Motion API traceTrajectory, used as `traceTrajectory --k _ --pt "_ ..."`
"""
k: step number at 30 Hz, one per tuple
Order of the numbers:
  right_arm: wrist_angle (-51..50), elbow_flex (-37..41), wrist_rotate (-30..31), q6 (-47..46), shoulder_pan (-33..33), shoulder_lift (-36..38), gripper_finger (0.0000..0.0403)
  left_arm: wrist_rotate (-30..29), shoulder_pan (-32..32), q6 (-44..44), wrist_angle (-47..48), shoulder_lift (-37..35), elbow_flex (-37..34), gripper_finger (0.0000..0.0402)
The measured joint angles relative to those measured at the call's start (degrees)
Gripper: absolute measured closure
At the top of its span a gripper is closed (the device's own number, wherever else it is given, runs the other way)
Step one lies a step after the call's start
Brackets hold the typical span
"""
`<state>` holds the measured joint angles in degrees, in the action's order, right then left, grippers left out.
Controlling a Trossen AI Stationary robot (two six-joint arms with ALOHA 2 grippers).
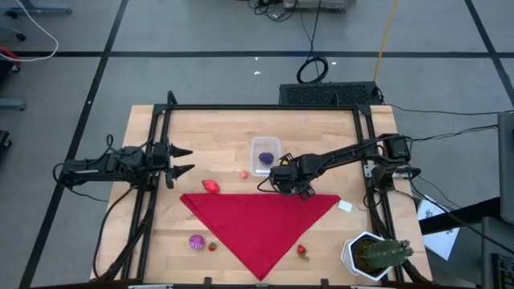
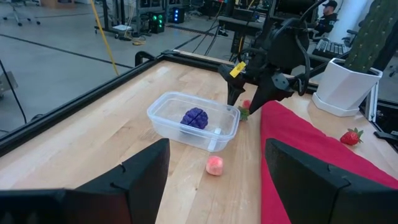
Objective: Pick and placing Produce into tupperware
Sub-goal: Put the top right red strawberry into the transparent bin
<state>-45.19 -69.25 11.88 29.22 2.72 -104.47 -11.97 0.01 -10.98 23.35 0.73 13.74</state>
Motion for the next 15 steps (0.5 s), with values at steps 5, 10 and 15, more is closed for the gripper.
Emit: traceTrajectory --k 5,10,15 --pt "0.04 0.00 -0.80 0.01 0.00 0.00 0.0106 0.00 0.02 0.00 0.00 0.02 0.00 0.0131" --pt "0.40 0.00 -4.57 -0.42 -0.04 0.00 0.0106 0.00 0.02 0.03 0.00 0.00 0.00 0.0131" --pt "0.57 0.00 -4.61 -0.34 -0.17 0.00 0.0106 -0.04 0.02 0.02 0.00 0.00 0.00 0.0131"
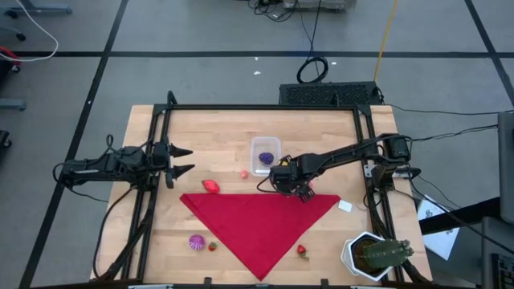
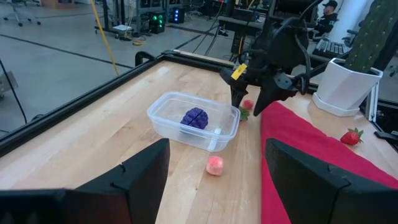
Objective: Pick and placing Produce into tupperware
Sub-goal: Put the top right red strawberry into the transparent bin
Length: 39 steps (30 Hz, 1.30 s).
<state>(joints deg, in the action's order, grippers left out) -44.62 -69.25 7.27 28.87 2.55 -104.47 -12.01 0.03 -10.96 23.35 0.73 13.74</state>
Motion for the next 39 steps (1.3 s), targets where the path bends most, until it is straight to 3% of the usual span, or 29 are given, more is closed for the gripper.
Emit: traceTrajectory --k 39 --pt "4.59 3.76 0.00 0.36 -3.30 0.04 0.0106 -0.04 -0.01 -1.23 -0.02 0.01 0.00 0.0131"
